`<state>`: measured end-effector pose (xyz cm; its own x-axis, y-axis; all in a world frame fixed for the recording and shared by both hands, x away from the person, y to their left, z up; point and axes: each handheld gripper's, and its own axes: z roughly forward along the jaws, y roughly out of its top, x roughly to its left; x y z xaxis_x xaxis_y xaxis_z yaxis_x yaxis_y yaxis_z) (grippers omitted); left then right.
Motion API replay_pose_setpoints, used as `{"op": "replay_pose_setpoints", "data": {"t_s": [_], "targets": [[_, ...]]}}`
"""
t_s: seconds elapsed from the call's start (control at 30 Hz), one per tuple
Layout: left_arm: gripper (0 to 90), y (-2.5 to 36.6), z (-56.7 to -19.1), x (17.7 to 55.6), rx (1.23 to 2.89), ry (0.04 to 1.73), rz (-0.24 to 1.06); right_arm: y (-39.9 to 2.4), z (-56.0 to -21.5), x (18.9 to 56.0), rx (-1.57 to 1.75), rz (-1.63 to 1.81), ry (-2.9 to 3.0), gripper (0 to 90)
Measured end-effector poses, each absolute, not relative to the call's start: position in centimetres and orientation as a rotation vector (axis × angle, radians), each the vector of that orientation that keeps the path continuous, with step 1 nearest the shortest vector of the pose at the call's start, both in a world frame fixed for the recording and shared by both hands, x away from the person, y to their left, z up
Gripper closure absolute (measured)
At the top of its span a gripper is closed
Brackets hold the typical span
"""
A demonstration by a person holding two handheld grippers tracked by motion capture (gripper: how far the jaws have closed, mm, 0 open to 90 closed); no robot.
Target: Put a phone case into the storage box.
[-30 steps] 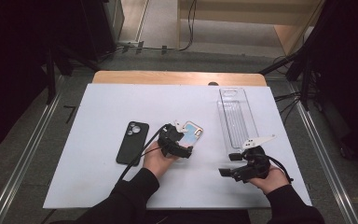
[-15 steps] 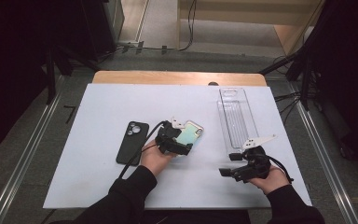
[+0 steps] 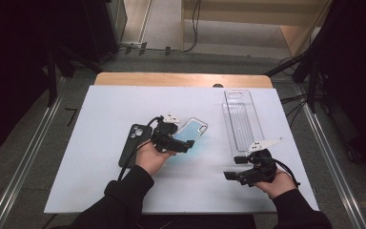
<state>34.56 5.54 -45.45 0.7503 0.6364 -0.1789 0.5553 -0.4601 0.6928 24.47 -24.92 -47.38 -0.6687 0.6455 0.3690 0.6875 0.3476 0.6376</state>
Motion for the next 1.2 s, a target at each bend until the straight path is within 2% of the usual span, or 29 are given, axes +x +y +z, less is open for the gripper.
{"op": "replay_pose_setpoints", "data": {"t_s": [0.33,0.6,1.2], "targets": [[16.6,6.2,-44.3,34.0,2.135,0.866,0.054,-24.5,-47.2,24.5,-1.275,-1.251,-2.519,15.2],[16.6,6.9,-43.8,32.9,2.113,0.837,0.04,-23.7,-46.1,24.3,-1.243,-1.321,-2.513,15.3],[16.7,9.1,-44.3,30.2,2.013,0.887,0.173,-21.3,-43.0,25.3,-1.305,-1.409,-2.458,15.3]]}}
